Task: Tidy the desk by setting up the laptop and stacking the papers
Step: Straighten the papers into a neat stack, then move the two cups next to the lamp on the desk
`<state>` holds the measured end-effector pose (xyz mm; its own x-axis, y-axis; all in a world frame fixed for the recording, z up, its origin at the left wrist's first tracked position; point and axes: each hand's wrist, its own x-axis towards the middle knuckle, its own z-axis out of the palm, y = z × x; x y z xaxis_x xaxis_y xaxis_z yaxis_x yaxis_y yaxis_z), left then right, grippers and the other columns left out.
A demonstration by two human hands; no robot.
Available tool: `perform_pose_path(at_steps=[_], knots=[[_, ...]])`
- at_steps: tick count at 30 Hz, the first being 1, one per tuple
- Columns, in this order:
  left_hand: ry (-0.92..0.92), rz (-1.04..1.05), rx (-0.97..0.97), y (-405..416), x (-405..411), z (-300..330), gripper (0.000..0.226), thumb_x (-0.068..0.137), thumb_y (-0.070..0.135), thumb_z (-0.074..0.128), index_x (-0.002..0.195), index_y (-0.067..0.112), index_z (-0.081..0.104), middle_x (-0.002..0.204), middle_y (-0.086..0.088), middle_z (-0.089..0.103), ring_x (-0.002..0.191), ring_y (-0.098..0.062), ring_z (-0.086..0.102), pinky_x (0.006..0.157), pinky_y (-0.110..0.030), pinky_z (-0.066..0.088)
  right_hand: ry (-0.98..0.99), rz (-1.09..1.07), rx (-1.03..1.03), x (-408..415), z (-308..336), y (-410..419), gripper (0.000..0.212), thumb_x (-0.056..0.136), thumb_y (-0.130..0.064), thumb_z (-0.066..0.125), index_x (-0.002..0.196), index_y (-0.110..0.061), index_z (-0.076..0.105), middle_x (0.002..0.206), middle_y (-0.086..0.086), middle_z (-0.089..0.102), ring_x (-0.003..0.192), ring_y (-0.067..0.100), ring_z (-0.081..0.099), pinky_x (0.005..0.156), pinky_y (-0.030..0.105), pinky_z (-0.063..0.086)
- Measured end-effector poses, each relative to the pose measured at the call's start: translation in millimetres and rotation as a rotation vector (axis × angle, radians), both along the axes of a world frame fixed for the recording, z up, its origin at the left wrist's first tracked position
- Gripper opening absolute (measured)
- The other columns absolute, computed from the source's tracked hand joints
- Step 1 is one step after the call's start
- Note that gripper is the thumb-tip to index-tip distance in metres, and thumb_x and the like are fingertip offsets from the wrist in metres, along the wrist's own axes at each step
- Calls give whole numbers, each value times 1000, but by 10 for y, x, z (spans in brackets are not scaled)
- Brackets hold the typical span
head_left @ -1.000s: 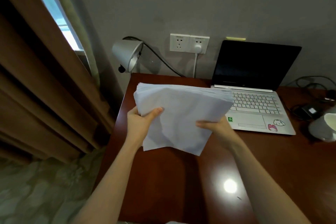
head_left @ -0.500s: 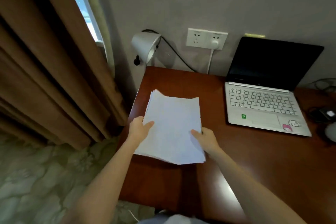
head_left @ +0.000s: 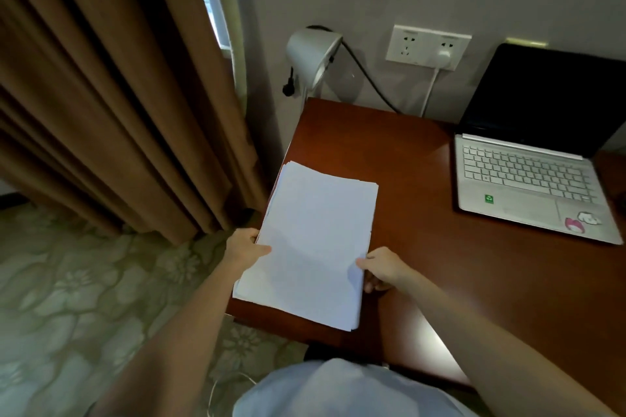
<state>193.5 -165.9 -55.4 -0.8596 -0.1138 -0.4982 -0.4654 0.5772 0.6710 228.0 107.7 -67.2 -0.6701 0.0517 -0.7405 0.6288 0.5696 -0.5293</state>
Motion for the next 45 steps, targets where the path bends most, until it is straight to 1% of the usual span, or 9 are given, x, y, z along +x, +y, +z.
perform_pose_path(at_steps=[7,15,18,21,25,29,35,40,45], knots=[[-32,13,-185,-257,95,-24,34,73,21,80,61,7,52,63,-9,56,56,-22,52,60,-32,44,-133,121,6,-6,27,-173,22,94,-22,53,89,-2,62,60,6,68,45,11,64,45,16,37],[-54,3,-253,-229,151,5,41,73,24,80,64,10,42,68,-9,50,59,-22,48,59,-32,43,-158,100,-24,31,-23,-123,22,92,-24,57,91,-4,65,62,5,71,51,11,67,51,20,42],[-81,-3,-271,-173,143,59,33,74,23,80,92,7,57,95,-13,61,82,-30,62,74,-38,53,-144,80,-18,60,-18,-132,27,91,-26,57,99,-1,66,64,6,71,53,12,67,53,19,44],[-19,-90,-461,0,84,69,68,76,18,75,133,17,38,138,-10,38,122,-33,45,95,-47,46,-107,78,5,104,14,-157,31,91,-28,56,102,0,64,66,7,70,52,14,67,53,20,47],[261,-416,-717,461,-21,42,66,82,13,60,138,33,30,150,-1,22,135,-26,25,104,-50,35,-50,120,46,172,84,-123,25,92,-30,56,87,-6,62,66,5,69,51,15,66,53,21,51],[293,-700,-668,1131,-45,-46,50,88,14,49,134,33,41,146,2,32,135,-22,29,106,-47,32,-41,98,11,237,144,139,18,94,-30,56,88,-14,62,67,-1,68,51,8,65,51,20,50],[230,-695,-604,1926,-78,51,37,94,29,47,130,23,47,138,-5,40,129,-26,36,99,-46,41,6,-19,-85,367,204,832,13,95,-29,54,100,-19,62,76,-5,68,62,6,65,55,19,49],[260,-782,-503,2800,-57,162,35,94,25,49,129,23,49,142,-4,39,132,-25,33,104,-48,38,105,-153,-147,492,250,1542,9,95,-29,55,92,-23,61,80,-6,66,65,7,65,57,20,46],[268,-844,-404,4094,241,194,29,92,25,52,121,24,55,133,-1,45,126,-22,37,100,-45,41,343,-428,-150,748,350,2667,15,91,-12,55,81,-19,63,72,1,67,57,11,62,49,17,42]])
